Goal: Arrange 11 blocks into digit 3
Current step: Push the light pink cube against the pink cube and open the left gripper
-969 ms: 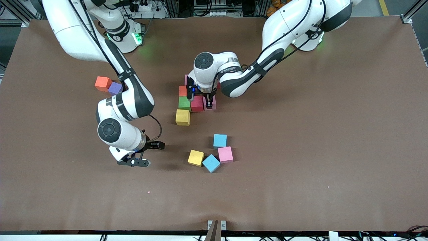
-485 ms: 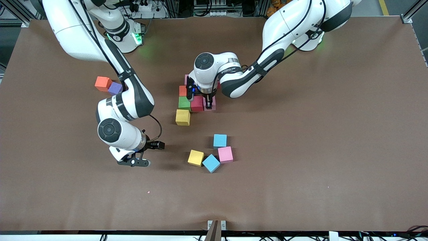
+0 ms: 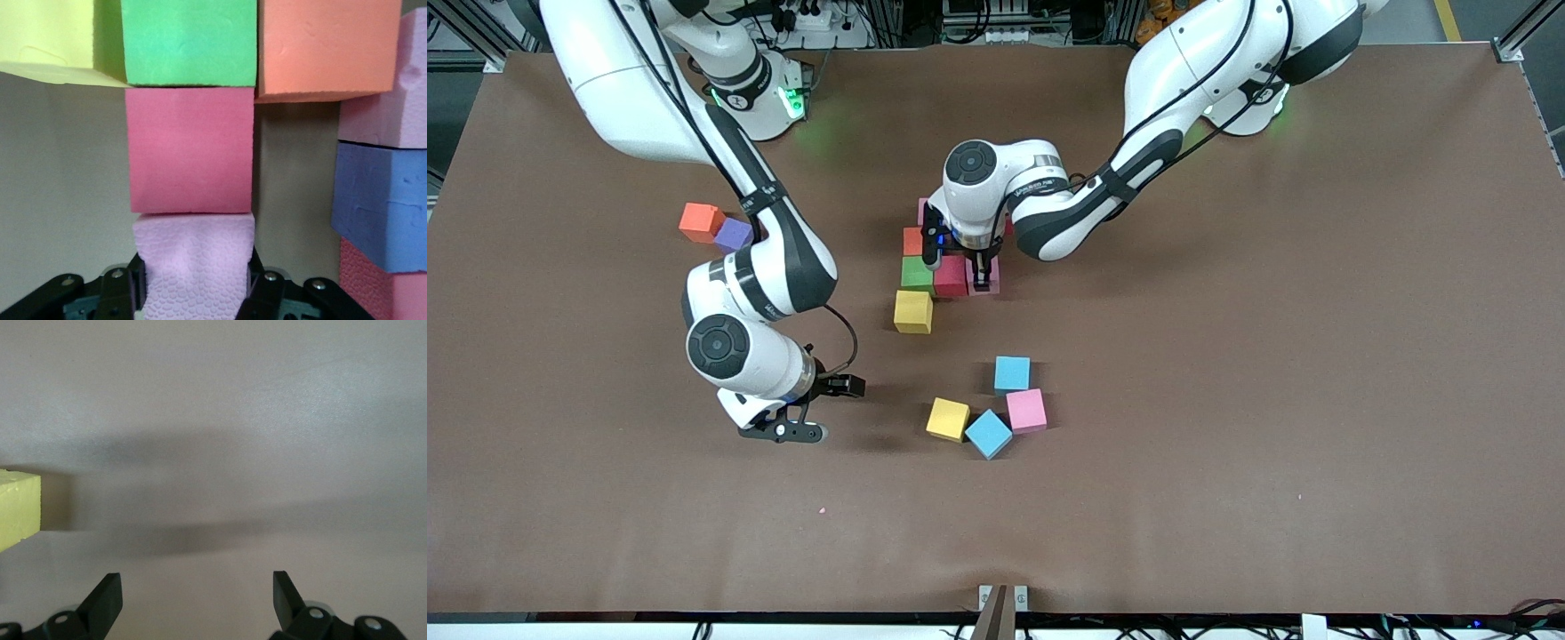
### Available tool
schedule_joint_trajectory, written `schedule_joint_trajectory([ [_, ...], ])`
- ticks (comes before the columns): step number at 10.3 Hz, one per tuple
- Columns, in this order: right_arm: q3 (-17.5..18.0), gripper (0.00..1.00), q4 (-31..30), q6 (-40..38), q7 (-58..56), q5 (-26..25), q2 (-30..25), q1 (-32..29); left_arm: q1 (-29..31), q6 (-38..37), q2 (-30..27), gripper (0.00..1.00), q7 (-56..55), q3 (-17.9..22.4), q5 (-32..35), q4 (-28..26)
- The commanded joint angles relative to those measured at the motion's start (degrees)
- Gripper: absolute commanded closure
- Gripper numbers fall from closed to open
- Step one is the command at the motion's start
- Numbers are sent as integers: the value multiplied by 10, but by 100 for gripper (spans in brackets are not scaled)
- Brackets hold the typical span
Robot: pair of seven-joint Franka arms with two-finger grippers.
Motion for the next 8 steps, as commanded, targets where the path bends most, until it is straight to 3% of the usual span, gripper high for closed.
schedule_joint_trajectory([
  [1,4,0,2,-6,-4,12,-3,-3,-10,15,7,44,9,14,-3,9],
  [2,4,0,2,-6,-4,12,-3,-4,-9,15,7,8,9,14,-2,9],
  [3,4,0,3,-4,-4,12,-3,-5,-8,15,6,0,13,14,-2,9],
  [8,5,0,6,0,-2,24,0,-2,-7,7,-10,0,9,13,-8,6],
])
